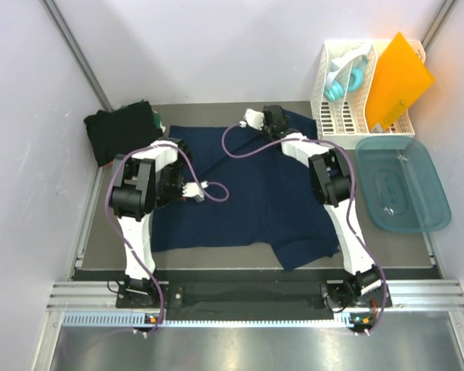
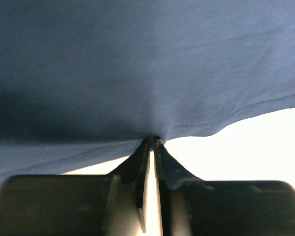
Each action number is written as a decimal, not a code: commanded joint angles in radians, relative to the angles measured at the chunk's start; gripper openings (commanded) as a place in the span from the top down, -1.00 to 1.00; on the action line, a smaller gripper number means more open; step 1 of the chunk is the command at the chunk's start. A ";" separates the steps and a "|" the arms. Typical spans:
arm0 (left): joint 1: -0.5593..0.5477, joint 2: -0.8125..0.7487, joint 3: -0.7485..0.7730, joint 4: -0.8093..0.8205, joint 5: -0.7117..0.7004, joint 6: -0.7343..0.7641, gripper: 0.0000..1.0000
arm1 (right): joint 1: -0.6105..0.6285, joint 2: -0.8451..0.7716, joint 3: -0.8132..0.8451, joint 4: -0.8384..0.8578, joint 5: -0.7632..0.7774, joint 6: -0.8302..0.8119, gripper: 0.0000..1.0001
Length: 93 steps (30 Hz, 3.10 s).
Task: Fold and stack the t-shirts
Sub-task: Flatten out the tshirt
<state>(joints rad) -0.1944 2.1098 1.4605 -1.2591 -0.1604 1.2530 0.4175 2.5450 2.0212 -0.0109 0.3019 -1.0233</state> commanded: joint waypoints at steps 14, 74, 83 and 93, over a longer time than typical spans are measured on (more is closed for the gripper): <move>0.095 -0.077 0.276 0.107 0.056 -0.041 -0.50 | 0.001 -0.705 -0.455 -0.431 -0.125 0.097 -0.69; 0.069 0.123 0.452 0.597 0.380 -0.205 1.00 | -0.013 -0.905 -1.161 -0.744 -0.376 0.135 1.00; 0.059 0.274 0.566 0.578 0.302 -0.147 1.00 | -0.013 -0.891 -1.112 -0.756 -0.383 0.131 1.00; 0.046 0.381 0.566 0.802 0.027 -0.130 1.00 | -0.011 -0.874 -1.061 -0.776 -0.389 0.121 1.00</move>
<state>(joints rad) -0.1513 2.4161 2.0178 -0.5556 0.0147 1.1046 0.4103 1.6409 0.9577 -0.7174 -0.0650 -0.9043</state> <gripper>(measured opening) 0.009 0.004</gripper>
